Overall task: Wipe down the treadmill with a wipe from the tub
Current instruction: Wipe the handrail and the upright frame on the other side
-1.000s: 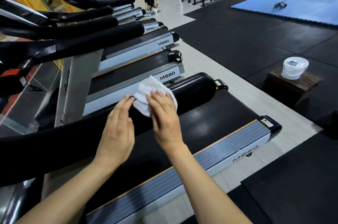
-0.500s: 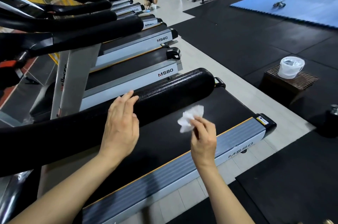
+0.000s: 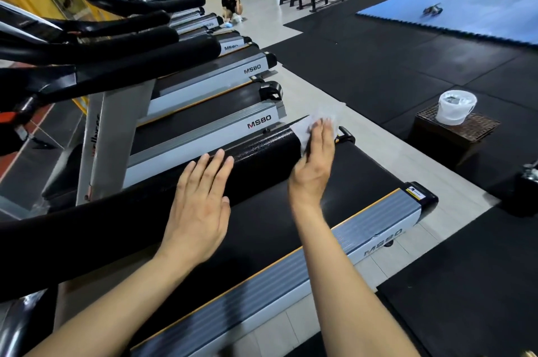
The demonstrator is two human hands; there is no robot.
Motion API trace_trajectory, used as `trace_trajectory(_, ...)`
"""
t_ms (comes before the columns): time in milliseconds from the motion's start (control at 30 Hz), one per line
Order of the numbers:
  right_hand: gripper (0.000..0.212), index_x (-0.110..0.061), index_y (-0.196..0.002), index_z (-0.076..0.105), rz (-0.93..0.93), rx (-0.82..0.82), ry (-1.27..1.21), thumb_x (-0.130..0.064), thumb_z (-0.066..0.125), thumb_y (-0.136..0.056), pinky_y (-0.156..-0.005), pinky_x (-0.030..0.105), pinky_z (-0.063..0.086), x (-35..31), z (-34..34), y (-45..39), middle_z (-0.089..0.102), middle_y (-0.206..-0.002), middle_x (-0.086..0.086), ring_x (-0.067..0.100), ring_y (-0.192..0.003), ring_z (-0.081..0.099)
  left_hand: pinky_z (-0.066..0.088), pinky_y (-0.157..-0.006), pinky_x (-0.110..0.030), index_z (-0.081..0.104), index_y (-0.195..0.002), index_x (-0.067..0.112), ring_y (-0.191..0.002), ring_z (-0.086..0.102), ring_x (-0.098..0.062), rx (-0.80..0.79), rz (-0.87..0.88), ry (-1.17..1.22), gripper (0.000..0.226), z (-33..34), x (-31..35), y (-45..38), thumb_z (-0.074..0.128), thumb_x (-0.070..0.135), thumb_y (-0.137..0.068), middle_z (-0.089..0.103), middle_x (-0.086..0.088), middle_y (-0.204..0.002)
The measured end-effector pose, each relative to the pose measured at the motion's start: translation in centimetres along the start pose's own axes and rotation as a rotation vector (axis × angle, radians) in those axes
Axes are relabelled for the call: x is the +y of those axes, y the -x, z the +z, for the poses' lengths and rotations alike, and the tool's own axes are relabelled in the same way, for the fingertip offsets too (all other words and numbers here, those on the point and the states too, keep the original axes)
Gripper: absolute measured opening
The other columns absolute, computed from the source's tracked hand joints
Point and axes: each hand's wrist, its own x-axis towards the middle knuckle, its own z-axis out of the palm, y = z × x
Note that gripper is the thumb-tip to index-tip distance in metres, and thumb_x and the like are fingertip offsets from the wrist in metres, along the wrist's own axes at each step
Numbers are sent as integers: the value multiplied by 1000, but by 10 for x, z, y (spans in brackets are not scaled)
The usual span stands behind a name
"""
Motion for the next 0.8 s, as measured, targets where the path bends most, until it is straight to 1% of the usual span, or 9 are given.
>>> trace_trajectory(100, 78, 7, -144, 47, -227, -189, -47, 35, 48, -71, -121, 58, 24, -27, 7, 44, 39, -156, 23, 40, -150, 28, 16, -126, -50, 30, -159, 10, -155, 19, -27, 12, -18, -15, 69, 3, 3, -2, 44, 20, -92, 26, -8, -166)
trace_trajectory(167, 74, 6, -143, 48, -364, -305, -50, 32, 46, -74, -119, 60, 28, -26, -2, 63, 39, -156, 21, 36, -150, 29, 15, -126, -50, 29, -159, 10, -156, 19, -26, 11, -17, -24, 69, 4, 2, -1, 45, 20, -92, 26, -8, -167)
trace_trajectory(233, 73, 2, -144, 50, -378, -318, -39, 27, 46, -75, -117, 55, 34, -13, -11, 46, 41, -155, 18, 32, -149, 32, 15, -127, -49, 28, -159, 11, -156, 18, -26, 5, -11, -25, 70, 4, 1, 0, 44, 20, -92, 25, -7, -167)
trace_trajectory(400, 70, -6, -135, 62, -225, -219, 129, 22, 46, -73, -114, 35, 37, 13, -12, -39, 59, -138, 12, 32, -132, 50, 12, -127, -48, 25, -160, 12, -157, 15, -25, -22, -17, -32, 70, 1, 1, 1, 45, 22, -93, 22, -7, -168)
trace_trajectory(500, 59, -7, -131, 64, 93, -167, 40, 10, 40, -80, -103, 27, 39, 22, -14, -53, 63, -126, 11, 32, -119, 58, 12, -127, -48, 25, -160, 12, -156, 16, -26, -29, -15, -24, 71, 1, 0, 0, 47, 22, -93, 23, -7, -168)
trace_trajectory(600, 62, -8, -141, 57, 292, -50, -117, 13, 37, -86, -116, 22, 34, 17, -13, -23, 56, -145, 7, 23, -137, 50, 10, -127, -47, 23, -161, 13, -157, 14, -26, -48, 4, -29, 71, 0, -2, 1, 45, 23, -94, 20, -7, -168)
trace_trajectory(700, 59, -5, -144, 52, 328, 75, -184, 18, 38, -91, -112, 6, 25, 3, -1, 6, 43, -156, 10, 19, -147, 36, 7, -128, -45, 18, -162, 14, -157, 9, -24, -67, 15, -42, 72, -3, -3, 2, 43, 23, -95, 15, -5, -170)
trace_trajectory(733, 59, -4, -144, 52, 338, 104, -192, 19, 39, -91, -111, 6, 26, -2, 3, 13, 42, -156, 12, 19, -147, 35, 6, -128, -45, 17, -163, 15, -158, 7, -23, -73, 18, -49, 72, -4, -4, 3, 42, 23, -96, 13, -4, -170)
trace_trajectory(800, 59, -2, -142, 53, 350, 137, -196, 20, 40, -89, -116, 15, 30, -11, 13, 28, 41, -156, 15, 24, -147, 36, 7, -128, -44, 16, -163, 15, -158, 5, -21, -80, 26, -58, 71, -7, -5, 4, 41, 21, -96, 12, -4, -171)
